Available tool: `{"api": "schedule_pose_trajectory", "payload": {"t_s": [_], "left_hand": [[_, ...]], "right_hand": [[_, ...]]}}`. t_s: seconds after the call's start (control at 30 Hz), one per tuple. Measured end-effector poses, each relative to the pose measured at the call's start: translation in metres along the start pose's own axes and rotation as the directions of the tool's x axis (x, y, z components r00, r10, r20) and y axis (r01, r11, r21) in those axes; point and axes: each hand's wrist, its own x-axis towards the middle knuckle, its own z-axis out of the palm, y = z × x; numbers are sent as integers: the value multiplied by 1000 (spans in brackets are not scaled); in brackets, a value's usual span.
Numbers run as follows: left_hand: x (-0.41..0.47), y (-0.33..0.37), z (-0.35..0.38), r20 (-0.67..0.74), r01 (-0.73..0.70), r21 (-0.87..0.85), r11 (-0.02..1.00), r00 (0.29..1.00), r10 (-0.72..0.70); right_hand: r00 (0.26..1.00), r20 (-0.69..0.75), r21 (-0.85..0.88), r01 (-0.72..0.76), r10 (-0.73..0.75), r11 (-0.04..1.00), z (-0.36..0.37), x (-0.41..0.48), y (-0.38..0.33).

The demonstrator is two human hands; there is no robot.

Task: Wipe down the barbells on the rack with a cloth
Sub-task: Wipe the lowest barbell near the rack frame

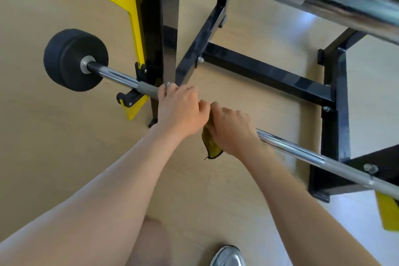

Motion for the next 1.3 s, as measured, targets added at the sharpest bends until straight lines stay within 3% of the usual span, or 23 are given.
{"api": "schedule_pose_trajectory", "payload": {"t_s": [0.07, 0.17, 0.23, 0.37, 0.53, 0.63, 0.73, 0.8, 0.87, 1.0, 1.07, 1.17, 1.3], "left_hand": [[-5, 16, -3, 62, 107, 100, 989, 992, -114], [-17, 38, -27, 68, 84, 34, 996, 994, -86], [-29, 54, -45, 158, 77, 8, 997, 984, -77], [-57, 83, -110, 391, 306, -294, 905, 903, -179], [-71, 111, -239, 576, 414, -353, 839, 803, -154], [-79, 120, -307, 646, 523, -408, 748, 744, -168], [-90, 124, -365, 681, 577, -459, 675, 717, -150], [-95, 136, -419, 705, 596, -458, 660, 695, -138], [-97, 147, -474, 741, 593, -454, 665, 665, -88], [-95, 168, -573, 784, 451, -417, 789, 618, 61], [-89, 173, -615, 788, 363, -398, 842, 605, 112], [-81, 168, -669, 756, 290, -391, 873, 643, 125], [-72, 140, -707, 755, 232, -291, 928, 652, 73]], "right_hand": [[999, 49, 26, 7, -8, 1000, -12, -11, 1], [979, 201, 43, 14, -23, 999, -48, -27, 6], [963, 268, 18, 6, -11, 1000, -74, -39, 8], [927, 373, 252, -147, 44, 957, -141, -80, 15], [890, 456, 568, -275, -19, 776, -268, -141, 4], [873, 482, 743, -366, -69, 561, -350, -183, -11], [851, 518, 767, -509, 90, 390, -411, -212, -22], [844, 511, 755, -531, 162, 385, -444, -226, -29], [843, 500, 754, -536, 199, 379, -483, -245, -38], [854, 483, 813, -519, 191, 263, -553, -274, -53], [872, 458, 827, -489, 172, 278, -581, -279, -55], [893, 431, 815, -448, 131, 367, -615, -273, -55], [918, 396, 755, -320, -10, 572, -645, -255, -60]]}}
